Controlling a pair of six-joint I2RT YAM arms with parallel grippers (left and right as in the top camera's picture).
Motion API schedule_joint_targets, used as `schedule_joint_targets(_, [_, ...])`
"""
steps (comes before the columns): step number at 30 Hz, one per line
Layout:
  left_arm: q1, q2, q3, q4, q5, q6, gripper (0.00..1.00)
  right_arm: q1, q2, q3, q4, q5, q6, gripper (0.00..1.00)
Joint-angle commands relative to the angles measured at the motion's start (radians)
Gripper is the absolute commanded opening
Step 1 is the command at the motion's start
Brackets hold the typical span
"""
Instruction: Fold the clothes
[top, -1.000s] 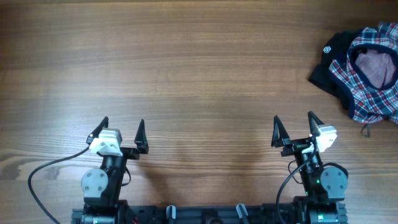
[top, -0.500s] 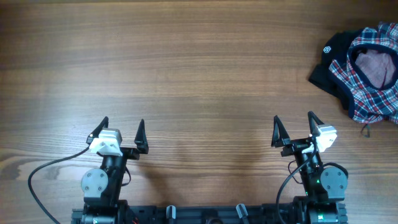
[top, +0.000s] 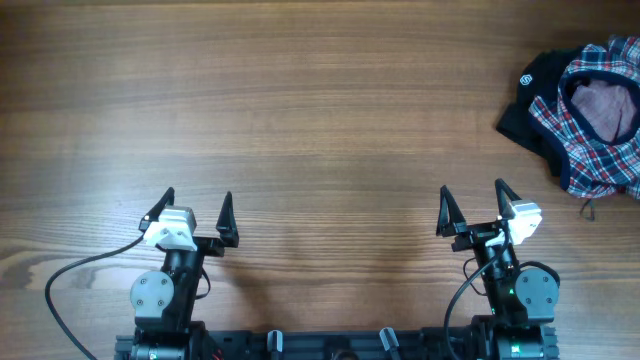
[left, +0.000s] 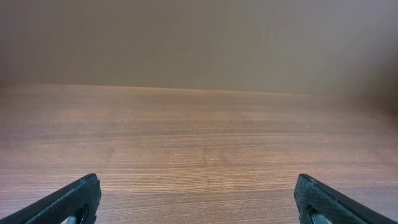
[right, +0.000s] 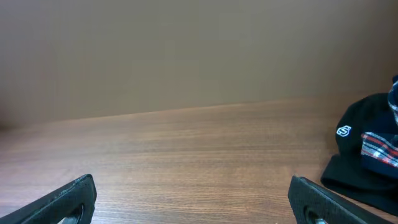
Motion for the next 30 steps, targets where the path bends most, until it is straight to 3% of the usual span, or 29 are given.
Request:
schedule_joint_targets(1, [0.008, -0.006, -0.006, -0.001, 0.012, -0.003, 1.00, 0.006, 0.001, -0.002, 0.004, 0.018, -0.017, 1.00])
schedule_joint_targets(30, [0.008, -0.006, -0.006, -0.001, 0.012, -0.003, 1.00, 0.006, 0.003, -0.001, 0.002, 0.044, -0.065, 1.00])
